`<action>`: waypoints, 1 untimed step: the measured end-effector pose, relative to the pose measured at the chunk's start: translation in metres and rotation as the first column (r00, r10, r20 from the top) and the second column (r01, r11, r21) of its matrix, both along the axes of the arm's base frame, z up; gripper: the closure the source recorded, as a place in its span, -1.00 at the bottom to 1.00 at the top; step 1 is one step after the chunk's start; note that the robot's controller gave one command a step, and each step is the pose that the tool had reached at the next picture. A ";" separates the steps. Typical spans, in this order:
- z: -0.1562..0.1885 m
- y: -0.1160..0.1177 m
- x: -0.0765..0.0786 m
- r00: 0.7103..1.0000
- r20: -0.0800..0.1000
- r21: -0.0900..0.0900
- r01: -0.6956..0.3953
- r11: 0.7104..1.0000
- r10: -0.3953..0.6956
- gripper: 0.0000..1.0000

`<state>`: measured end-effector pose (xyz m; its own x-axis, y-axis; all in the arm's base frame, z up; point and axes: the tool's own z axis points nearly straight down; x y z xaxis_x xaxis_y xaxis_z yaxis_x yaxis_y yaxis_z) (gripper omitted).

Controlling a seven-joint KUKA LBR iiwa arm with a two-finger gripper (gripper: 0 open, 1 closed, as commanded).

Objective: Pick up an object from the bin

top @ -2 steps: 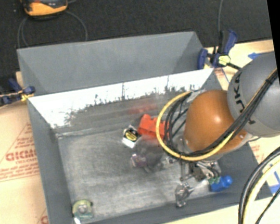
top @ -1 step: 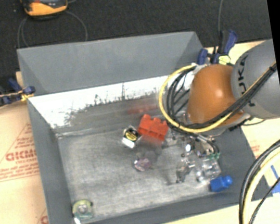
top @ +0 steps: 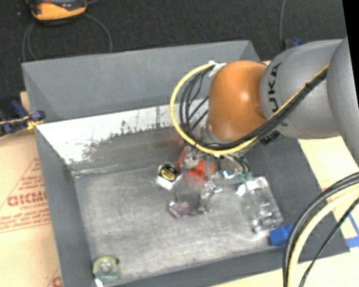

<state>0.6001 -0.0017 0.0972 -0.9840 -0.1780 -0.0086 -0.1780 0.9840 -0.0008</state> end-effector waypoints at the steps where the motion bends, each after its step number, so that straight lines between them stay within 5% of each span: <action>1: 0.015 -0.054 -0.066 1.000 -0.009 -0.003 0.021 1.000 -0.021 -1.00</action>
Offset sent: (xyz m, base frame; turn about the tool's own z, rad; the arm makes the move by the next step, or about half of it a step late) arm -0.0642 -0.0490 0.0146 0.0143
